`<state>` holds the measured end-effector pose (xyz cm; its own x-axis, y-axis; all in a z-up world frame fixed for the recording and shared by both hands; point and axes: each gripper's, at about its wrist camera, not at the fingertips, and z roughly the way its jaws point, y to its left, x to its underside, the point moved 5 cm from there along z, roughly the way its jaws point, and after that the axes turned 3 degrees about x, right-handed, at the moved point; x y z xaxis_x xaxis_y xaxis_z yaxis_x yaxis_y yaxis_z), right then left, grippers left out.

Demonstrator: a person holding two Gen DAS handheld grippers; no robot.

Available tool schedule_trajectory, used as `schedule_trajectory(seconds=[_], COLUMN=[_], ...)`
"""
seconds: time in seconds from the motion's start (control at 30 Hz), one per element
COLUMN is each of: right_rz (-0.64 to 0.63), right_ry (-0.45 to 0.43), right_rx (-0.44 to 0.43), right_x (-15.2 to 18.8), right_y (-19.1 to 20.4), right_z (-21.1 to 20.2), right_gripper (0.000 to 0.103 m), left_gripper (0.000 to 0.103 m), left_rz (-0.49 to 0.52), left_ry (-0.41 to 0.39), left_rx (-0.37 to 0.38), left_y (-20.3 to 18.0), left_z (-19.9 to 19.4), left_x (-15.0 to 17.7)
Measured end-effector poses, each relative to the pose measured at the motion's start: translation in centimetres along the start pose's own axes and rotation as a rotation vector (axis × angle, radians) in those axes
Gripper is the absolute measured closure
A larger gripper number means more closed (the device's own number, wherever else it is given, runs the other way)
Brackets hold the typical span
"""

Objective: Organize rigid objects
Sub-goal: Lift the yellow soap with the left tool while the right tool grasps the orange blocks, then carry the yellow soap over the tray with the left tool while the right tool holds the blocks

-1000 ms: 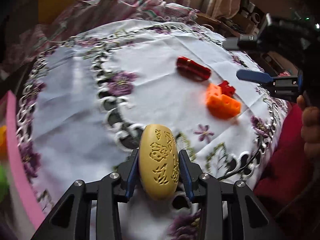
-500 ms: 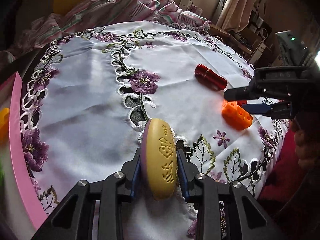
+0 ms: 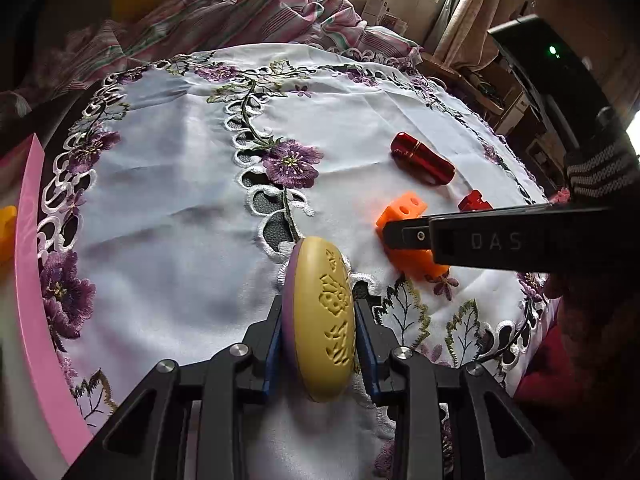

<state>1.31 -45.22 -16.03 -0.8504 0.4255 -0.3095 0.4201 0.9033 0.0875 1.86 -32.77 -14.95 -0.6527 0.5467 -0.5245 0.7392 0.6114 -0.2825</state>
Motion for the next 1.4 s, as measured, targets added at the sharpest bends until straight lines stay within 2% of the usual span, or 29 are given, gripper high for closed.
schedule_trajectory(seconds=[0.2, 0.53, 1.03, 1.4], right_rz=[-0.015, -0.048, -0.091, -0.125], right_ry=[0.006, -0.004, -0.021, -0.032], right_rx=[0.003, 0.029, 0.058, 0.077], right_x=[-0.1, -0.2, -0.3, -0.3], right_y=[-0.1, 0.4, 0.7, 1.0], right_z=[0.6, 0.7, 1.0, 0.9], right_gripper=[0.073, 0.073, 0.073, 0.073], left_gripper=[0.071, 0.073, 0.074, 0.074], left_rz=[0.017, -0.019, -0.013, -0.093], left_ry=[-0.006, -0.01, -0.171, -0.186], left_rx=[-0.013, -0.054, -0.163, -0.201], left_y=[-0.2, 0.7, 1.9, 5.1], left_z=[-0.2, -2.2, -9.7, -11.9], left_x=[0.0, 0.2, -1.0, 0.2])
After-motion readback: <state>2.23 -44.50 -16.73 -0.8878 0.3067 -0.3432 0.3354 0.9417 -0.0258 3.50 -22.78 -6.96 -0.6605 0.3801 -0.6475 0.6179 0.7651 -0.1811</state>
